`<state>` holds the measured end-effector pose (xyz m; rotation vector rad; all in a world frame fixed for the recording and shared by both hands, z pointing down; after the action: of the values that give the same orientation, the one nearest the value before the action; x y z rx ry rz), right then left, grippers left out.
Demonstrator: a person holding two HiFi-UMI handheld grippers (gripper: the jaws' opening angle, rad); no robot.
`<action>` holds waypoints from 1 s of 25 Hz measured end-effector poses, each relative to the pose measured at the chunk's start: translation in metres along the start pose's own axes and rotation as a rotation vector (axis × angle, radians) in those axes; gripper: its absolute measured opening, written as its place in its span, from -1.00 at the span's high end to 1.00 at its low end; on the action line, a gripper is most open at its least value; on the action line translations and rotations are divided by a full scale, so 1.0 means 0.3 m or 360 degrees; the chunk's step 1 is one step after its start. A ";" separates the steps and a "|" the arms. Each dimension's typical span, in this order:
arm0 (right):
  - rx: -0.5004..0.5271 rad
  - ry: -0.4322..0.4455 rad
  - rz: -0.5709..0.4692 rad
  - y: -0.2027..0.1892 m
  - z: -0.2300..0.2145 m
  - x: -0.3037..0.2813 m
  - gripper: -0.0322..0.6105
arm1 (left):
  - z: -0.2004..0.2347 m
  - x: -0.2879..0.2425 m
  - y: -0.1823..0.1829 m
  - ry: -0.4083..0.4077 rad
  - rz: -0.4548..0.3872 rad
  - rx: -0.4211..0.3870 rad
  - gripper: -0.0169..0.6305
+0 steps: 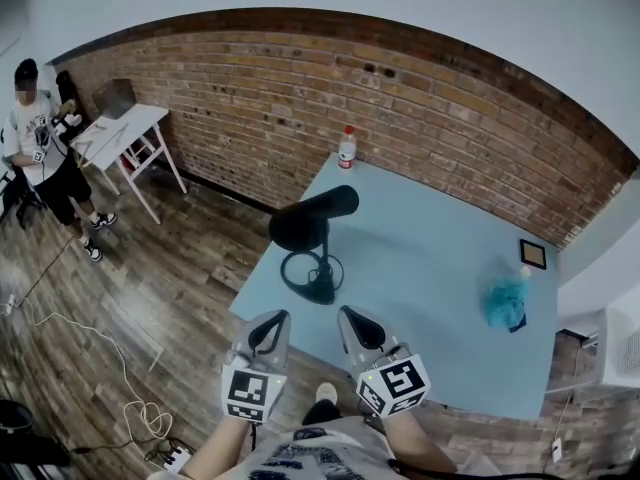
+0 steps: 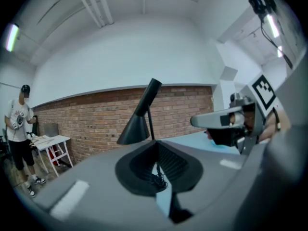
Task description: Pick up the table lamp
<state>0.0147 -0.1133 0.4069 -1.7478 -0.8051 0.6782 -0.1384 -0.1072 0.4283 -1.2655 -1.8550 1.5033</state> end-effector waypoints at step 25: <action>0.0014 0.0156 0.0110 0.031 -0.287 -0.296 0.87 | 0.078 -0.371 -0.068 -0.0012 0.0092 0.0031 0.97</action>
<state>0.0278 -0.2347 0.4284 -1.7930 -0.6767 0.6359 -0.1103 -0.2140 0.4624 -1.3171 -1.8187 1.5540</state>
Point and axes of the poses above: the fingertips, and each gripper's own axes: x backward along the fingers, z to its left, y out of its top, the point moved 5 cm from there along x, backward along the fingers, and after that the axes turned 11 degrees about -x, right-handed, at the moved point
